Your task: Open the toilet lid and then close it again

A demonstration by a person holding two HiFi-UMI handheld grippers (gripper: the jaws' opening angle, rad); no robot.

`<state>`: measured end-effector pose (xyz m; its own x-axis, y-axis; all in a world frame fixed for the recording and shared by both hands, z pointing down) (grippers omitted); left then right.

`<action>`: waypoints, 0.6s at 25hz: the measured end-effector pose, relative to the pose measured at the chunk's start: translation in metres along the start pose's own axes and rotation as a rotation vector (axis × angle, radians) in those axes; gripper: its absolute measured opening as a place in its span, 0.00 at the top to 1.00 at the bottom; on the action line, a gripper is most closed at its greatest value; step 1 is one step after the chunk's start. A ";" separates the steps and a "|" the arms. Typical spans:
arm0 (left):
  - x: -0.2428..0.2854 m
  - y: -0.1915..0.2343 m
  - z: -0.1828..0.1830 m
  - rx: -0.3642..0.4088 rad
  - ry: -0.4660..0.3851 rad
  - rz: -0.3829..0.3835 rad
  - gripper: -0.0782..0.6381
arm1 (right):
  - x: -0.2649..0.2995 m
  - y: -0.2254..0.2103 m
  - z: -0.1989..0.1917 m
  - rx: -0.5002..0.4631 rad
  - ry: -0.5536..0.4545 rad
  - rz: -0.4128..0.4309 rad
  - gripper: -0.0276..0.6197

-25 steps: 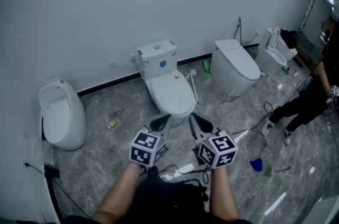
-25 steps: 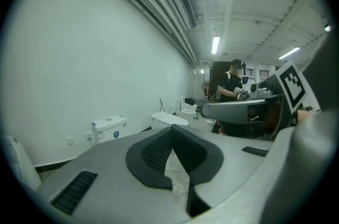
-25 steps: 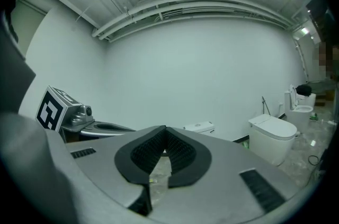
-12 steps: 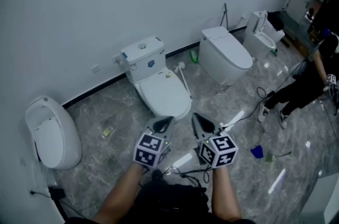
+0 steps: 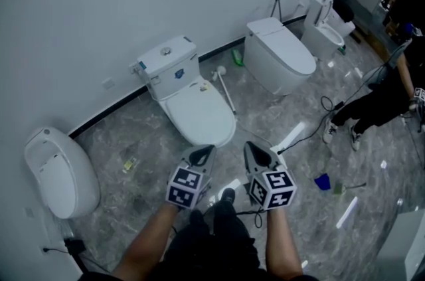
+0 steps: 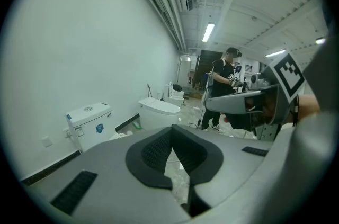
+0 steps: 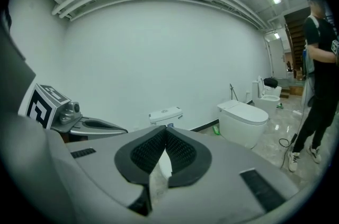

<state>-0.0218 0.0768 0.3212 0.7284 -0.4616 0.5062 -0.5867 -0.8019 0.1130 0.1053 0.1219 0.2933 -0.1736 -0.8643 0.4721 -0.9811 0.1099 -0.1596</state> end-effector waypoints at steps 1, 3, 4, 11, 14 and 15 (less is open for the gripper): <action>0.008 0.001 0.001 0.000 0.002 0.001 0.88 | 0.006 -0.006 -0.001 0.001 0.009 0.005 0.94; 0.024 0.004 0.002 -0.004 0.004 0.008 0.88 | 0.020 -0.019 -0.003 -0.002 0.023 0.019 0.94; 0.033 0.005 0.003 -0.008 0.006 0.014 0.88 | 0.027 -0.025 -0.004 -0.006 0.029 0.029 0.94; 0.104 0.019 -0.011 -0.044 0.065 0.061 0.88 | 0.090 -0.072 -0.022 -0.014 0.101 0.104 0.94; 0.131 0.029 -0.026 -0.063 0.093 0.082 0.88 | 0.120 -0.088 -0.039 -0.006 0.144 0.125 0.94; 0.139 0.033 -0.032 -0.067 0.100 0.090 0.88 | 0.129 -0.093 -0.046 -0.004 0.158 0.132 0.94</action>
<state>0.0492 -0.0018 0.4225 0.6347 -0.4881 0.5991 -0.6732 -0.7299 0.1186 0.1701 0.0228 0.4084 -0.3121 -0.7543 0.5776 -0.9490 0.2194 -0.2262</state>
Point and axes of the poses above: the fingertips, and each gripper's own axes: x forward along the fingers, y to its left, z out of its top, the point moved 4 cm from there along -x, backward along the fingers, and after that the axes turned 8 degrees about y, right-handed, at the moved point
